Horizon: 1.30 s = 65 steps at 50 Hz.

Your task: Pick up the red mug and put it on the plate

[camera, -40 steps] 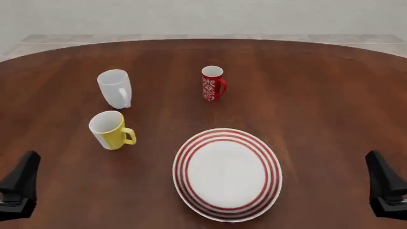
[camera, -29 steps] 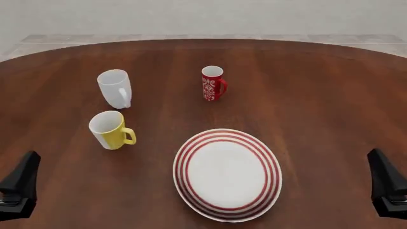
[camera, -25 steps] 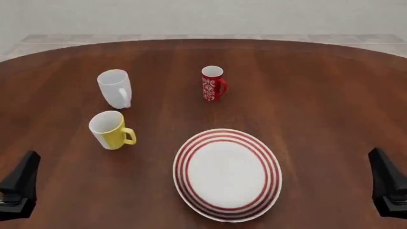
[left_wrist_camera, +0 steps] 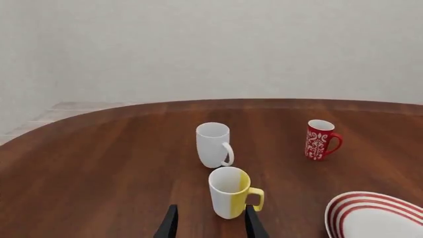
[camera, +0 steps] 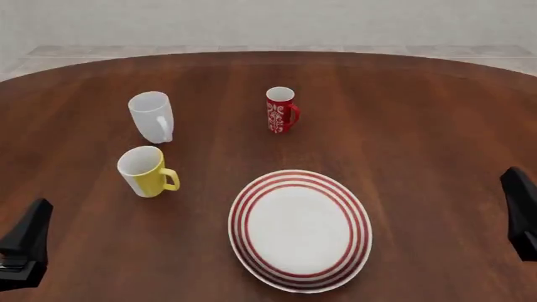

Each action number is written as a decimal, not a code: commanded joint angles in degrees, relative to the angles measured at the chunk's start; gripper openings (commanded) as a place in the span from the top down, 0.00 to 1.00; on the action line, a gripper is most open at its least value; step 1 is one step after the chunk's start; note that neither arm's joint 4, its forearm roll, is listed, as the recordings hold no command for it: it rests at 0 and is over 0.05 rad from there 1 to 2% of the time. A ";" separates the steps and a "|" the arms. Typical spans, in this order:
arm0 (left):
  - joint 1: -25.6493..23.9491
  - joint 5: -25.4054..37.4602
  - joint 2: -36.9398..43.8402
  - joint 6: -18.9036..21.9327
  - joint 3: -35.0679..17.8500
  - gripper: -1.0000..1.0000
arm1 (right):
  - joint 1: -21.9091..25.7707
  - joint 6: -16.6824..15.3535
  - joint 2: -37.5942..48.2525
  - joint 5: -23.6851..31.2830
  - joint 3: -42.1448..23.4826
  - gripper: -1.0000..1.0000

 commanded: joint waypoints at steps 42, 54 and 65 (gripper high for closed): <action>-0.44 -0.61 -0.12 0.49 0.23 0.00 | 10.65 -6.94 53.09 9.87 -52.84 0.00; -0.89 -0.75 -0.16 1.11 0.26 0.00 | 14.64 -7.76 65.03 12.65 -63.11 0.00; -0.90 -0.56 -0.16 0.86 0.26 0.00 | 15.35 -9.96 72.43 14.02 -68.32 0.00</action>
